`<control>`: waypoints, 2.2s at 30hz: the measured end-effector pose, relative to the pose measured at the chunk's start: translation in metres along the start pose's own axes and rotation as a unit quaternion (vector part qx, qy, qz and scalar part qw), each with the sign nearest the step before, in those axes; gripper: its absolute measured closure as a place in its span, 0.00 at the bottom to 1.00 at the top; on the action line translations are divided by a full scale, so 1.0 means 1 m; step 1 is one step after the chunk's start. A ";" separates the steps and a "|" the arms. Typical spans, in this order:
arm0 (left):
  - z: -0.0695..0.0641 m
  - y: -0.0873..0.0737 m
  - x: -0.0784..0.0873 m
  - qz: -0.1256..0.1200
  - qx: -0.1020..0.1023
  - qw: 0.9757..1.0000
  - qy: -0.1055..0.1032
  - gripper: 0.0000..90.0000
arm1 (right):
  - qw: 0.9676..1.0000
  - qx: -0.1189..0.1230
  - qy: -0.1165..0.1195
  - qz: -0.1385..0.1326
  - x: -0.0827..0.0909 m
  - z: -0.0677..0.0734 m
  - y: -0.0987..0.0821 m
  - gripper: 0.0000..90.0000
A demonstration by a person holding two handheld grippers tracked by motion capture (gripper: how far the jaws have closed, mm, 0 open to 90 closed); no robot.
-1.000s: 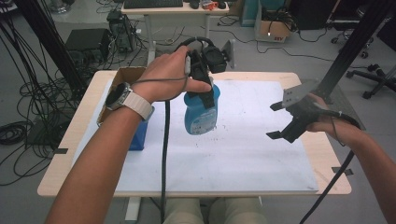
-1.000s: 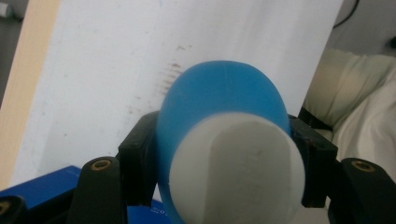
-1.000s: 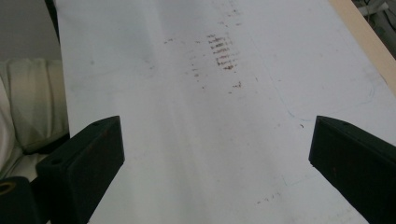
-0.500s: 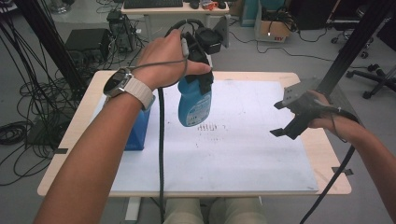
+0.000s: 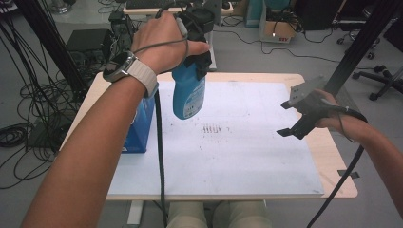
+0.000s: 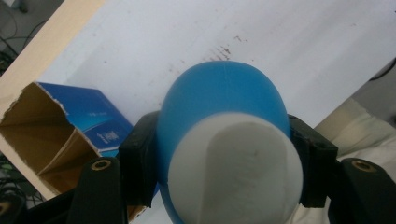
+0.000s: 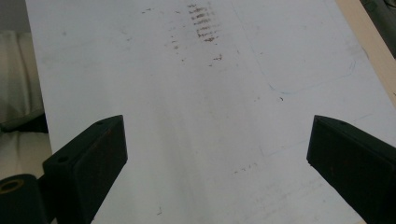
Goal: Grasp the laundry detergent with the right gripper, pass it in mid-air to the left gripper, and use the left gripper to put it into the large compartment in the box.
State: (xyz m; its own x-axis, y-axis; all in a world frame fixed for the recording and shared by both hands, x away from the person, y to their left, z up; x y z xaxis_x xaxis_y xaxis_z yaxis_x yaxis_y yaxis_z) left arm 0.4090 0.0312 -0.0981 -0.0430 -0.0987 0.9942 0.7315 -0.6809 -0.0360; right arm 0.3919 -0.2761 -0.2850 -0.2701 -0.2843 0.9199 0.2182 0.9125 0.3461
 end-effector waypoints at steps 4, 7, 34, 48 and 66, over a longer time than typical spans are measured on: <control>0.006 -0.001 0.004 0.002 0.022 1.000 0.003 0.42 | 1.000 -0.003 -0.002 -0.001 0.001 -0.003 -0.001 0.06; 0.013 -0.004 0.010 -0.002 0.044 0.999 0.006 0.42 | 1.000 -0.005 -0.001 -0.001 0.003 -0.004 -0.001 0.06; 0.081 -0.049 0.026 -0.007 0.199 0.980 0.005 0.42 | 1.000 -0.007 -0.004 -0.001 0.005 -0.010 0.000 0.06; 0.112 -0.067 0.012 -0.005 0.275 0.961 0.005 0.42 | 1.000 -0.019 -0.006 0.006 0.003 -0.012 -0.002 0.06; 0.137 -0.078 -0.019 -0.006 0.308 0.951 0.021 0.42 | 1.000 -0.021 -0.003 0.010 -0.003 -0.014 -0.004 0.06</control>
State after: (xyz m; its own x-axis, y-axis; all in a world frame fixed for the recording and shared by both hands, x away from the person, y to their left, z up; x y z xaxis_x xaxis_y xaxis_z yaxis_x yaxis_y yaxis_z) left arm 0.4461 0.1860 -0.1000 -0.0714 -0.1306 0.9889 0.9902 -0.1285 0.0546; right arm 0.4051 -0.2828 -0.2868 -0.2704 -0.2652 0.9255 0.2617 0.9049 0.3358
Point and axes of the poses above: each handheld gripper's, and its own axes: x roughly backward along the jaws, y roughly out of its top, z roughly to its left, the point moved 3 cm from there along -x, roughly forward along the jaws, and after that the axes turned 15 degrees about z, right-handed, at the moved point
